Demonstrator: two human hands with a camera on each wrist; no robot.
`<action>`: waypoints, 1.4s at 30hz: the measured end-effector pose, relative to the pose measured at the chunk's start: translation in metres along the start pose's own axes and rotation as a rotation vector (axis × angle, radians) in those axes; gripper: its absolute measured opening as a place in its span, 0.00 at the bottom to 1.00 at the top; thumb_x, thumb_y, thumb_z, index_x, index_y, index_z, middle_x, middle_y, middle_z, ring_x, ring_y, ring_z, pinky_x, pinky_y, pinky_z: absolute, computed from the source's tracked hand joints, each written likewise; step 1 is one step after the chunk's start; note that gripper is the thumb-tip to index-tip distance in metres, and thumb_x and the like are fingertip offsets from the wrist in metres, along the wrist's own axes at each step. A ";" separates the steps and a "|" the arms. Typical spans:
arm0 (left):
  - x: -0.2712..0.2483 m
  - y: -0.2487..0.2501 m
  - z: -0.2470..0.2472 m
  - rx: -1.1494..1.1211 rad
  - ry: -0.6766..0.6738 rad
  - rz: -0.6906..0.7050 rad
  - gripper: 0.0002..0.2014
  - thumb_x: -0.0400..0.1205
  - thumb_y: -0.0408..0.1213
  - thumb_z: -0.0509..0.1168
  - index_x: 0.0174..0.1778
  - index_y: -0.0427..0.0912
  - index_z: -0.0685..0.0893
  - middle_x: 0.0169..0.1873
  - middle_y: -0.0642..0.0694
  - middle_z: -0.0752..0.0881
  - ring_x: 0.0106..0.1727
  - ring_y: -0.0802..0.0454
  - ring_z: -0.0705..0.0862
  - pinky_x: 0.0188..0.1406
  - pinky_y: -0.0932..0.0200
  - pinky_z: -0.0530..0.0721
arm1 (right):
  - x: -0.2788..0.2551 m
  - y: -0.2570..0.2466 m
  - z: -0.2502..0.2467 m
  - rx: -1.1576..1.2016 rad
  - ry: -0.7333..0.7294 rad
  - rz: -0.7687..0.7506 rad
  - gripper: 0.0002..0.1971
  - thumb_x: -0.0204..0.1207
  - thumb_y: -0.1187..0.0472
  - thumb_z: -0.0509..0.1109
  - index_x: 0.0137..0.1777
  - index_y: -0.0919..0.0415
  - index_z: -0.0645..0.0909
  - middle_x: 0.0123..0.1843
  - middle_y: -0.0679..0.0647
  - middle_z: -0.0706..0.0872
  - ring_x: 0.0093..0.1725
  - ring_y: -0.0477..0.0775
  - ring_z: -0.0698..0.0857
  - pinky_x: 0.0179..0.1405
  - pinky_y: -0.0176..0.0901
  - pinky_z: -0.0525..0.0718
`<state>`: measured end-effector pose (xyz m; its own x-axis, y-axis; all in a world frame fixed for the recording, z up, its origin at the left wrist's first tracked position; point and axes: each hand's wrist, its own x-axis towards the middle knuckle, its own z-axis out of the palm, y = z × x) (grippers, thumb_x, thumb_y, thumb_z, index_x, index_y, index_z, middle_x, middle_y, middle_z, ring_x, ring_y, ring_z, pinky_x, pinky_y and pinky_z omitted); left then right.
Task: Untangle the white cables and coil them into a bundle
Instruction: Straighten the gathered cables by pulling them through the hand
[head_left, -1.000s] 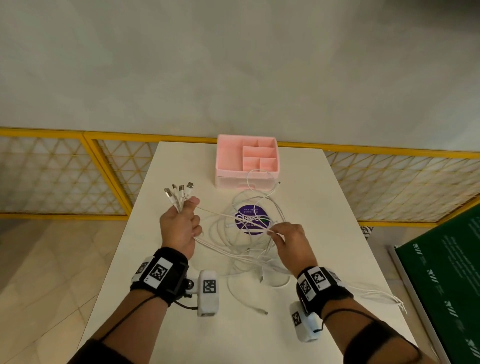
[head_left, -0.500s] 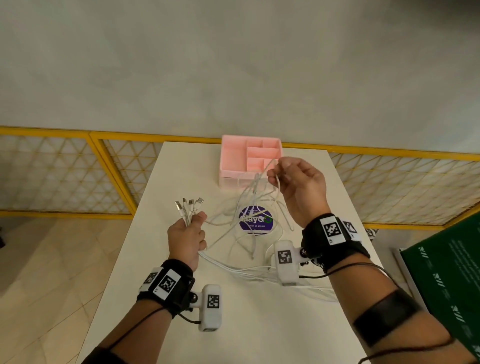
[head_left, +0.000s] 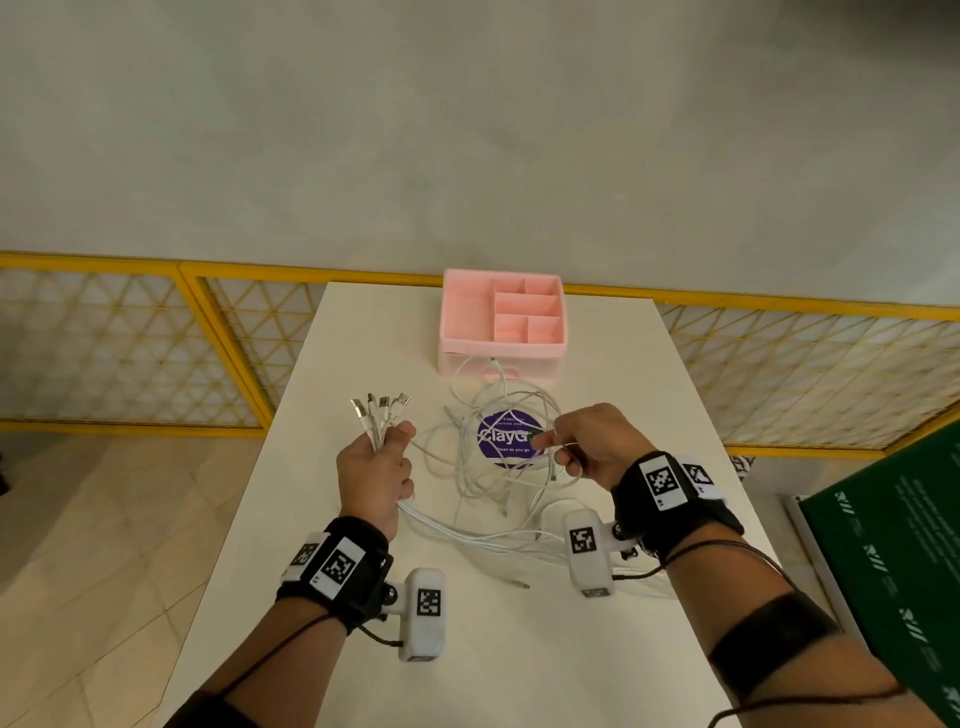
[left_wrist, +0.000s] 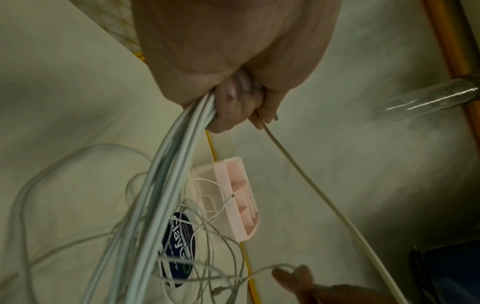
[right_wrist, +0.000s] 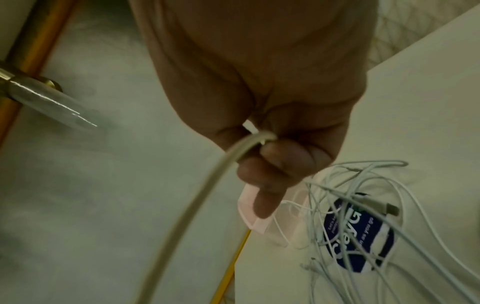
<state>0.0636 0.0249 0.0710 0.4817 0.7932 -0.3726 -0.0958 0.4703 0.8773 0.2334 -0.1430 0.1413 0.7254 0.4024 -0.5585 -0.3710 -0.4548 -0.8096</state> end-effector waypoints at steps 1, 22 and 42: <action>-0.001 -0.001 0.001 0.004 -0.004 0.000 0.02 0.83 0.32 0.70 0.47 0.38 0.85 0.28 0.51 0.69 0.21 0.58 0.60 0.17 0.64 0.57 | -0.002 -0.001 -0.001 -0.029 -0.015 -0.009 0.10 0.73 0.78 0.58 0.47 0.76 0.80 0.34 0.64 0.88 0.21 0.52 0.73 0.18 0.37 0.68; -0.017 -0.008 0.012 0.028 -0.061 -0.015 0.03 0.82 0.32 0.71 0.44 0.41 0.86 0.29 0.50 0.68 0.21 0.58 0.60 0.17 0.65 0.57 | -0.011 0.013 0.005 0.094 -0.133 -0.326 0.17 0.81 0.76 0.53 0.53 0.67 0.84 0.34 0.60 0.80 0.24 0.53 0.72 0.26 0.40 0.69; -0.006 0.006 -0.010 -0.096 0.070 0.015 0.16 0.85 0.47 0.68 0.38 0.39 0.82 0.18 0.54 0.62 0.17 0.59 0.58 0.15 0.67 0.55 | 0.033 0.036 -0.180 0.608 0.800 -0.097 0.14 0.86 0.62 0.58 0.68 0.54 0.79 0.41 0.54 0.88 0.42 0.56 0.87 0.36 0.44 0.83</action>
<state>0.0511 0.0270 0.0757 0.4177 0.8239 -0.3830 -0.1872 0.4906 0.8511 0.3485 -0.2895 0.1261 0.8612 -0.3369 -0.3805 -0.3600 0.1240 -0.9247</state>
